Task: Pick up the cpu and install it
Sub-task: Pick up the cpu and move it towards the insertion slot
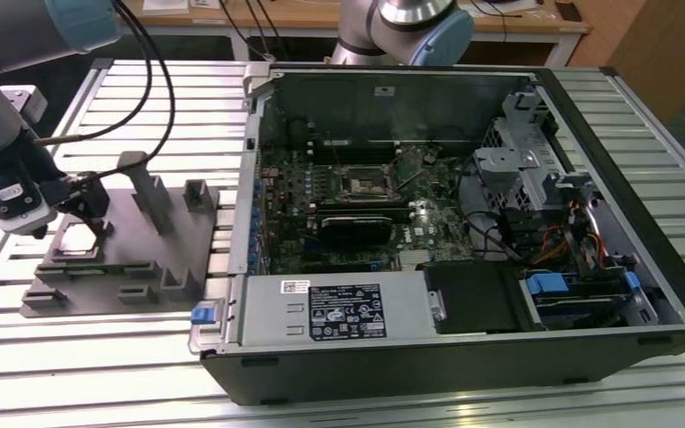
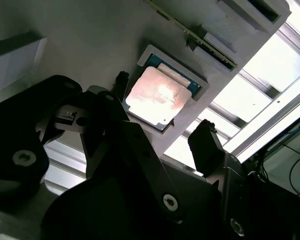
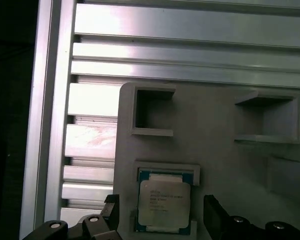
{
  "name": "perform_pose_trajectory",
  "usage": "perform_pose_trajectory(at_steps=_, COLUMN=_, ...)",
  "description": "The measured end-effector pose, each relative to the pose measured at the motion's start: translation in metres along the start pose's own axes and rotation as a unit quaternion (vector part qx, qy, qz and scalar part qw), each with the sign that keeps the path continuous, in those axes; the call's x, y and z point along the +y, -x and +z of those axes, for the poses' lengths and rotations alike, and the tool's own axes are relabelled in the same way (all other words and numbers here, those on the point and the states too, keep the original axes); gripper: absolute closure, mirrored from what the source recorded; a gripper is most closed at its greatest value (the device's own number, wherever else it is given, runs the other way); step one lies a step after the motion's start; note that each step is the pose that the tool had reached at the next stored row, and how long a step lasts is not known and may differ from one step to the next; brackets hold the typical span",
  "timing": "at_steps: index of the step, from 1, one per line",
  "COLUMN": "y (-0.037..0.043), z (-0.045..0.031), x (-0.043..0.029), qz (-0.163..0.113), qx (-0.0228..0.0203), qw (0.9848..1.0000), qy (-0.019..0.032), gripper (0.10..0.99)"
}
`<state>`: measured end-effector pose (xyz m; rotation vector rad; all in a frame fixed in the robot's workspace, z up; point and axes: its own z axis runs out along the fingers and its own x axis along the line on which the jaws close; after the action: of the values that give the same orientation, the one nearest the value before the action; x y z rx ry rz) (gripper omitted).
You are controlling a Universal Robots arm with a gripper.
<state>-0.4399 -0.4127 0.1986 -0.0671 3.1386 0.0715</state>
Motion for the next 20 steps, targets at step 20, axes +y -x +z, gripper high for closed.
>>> perform_pose_trajectory(at_steps=20, y=0.0021, z=0.0130, x=-0.0006, qz=0.000, qx=0.0000, qw=1.0000, qy=-0.0009, gripper=0.404)
